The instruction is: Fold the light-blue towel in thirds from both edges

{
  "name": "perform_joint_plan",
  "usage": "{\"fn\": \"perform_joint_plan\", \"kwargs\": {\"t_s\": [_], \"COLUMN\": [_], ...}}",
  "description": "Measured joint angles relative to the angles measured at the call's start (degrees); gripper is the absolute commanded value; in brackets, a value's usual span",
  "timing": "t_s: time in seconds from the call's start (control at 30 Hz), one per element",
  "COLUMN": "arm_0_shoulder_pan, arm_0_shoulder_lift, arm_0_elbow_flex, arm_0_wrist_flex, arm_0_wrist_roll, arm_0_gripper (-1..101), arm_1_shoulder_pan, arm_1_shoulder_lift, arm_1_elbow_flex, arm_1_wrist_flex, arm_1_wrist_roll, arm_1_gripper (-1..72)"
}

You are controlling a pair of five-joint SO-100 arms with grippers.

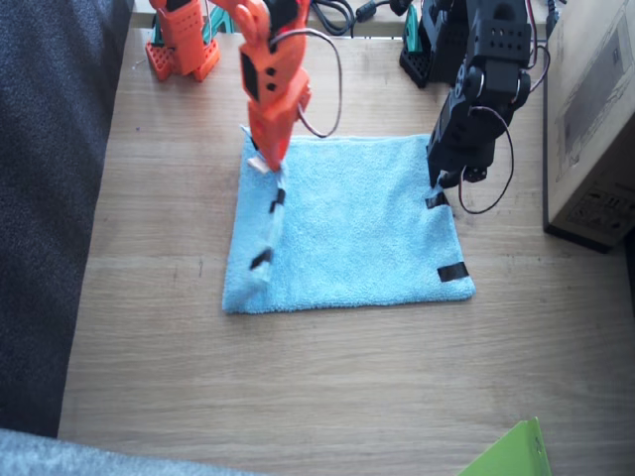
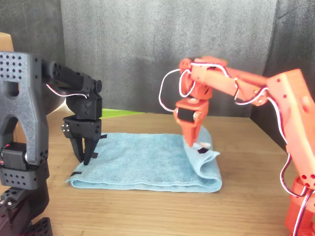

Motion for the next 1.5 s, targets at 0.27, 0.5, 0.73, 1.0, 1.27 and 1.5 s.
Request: {"fn": "perform_joint_plan", "kwargs": {"t_s": [0.27,0.5,0.73,1.0,1.27,1.5], "arm_0_shoulder_pan": [0.0,-0.53,-0.79,-0.79,-2.55,-7.29], "arm_0_shoulder_lift": [0.0,0.0,0.0,0.0,1.85,9.32], "arm_0_elbow_flex": [0.0,0.0,0.0,0.0,0.18,-2.02], "arm_0_wrist_flex": [0.0,0.0,0.0,0.0,-0.35,5.01], "arm_0_wrist_roll": [0.0,0.0,0.0,-1.14,-1.14,-0.88], "arm_0_gripper": [0,0,0,0,0,0], "arm_1_shoulder_pan": [3.34,6.06,7.65,3.25,-15.29,-19.6], "arm_1_shoulder_lift": [-4.22,-7.47,-7.38,1.49,19.6,22.85], "arm_1_elbow_flex": [-10.37,-13.97,-14.68,-12.3,2.55,12.39], "arm_1_wrist_flex": [0.62,0.62,0.62,0.62,0.7,0.7], "arm_1_wrist_roll": [-0.7,-1.23,-1.23,-1.49,-3.25,-4.13], "arm_1_gripper": [0.0,19.9,22.5,23.3,20.8,19.0]}}
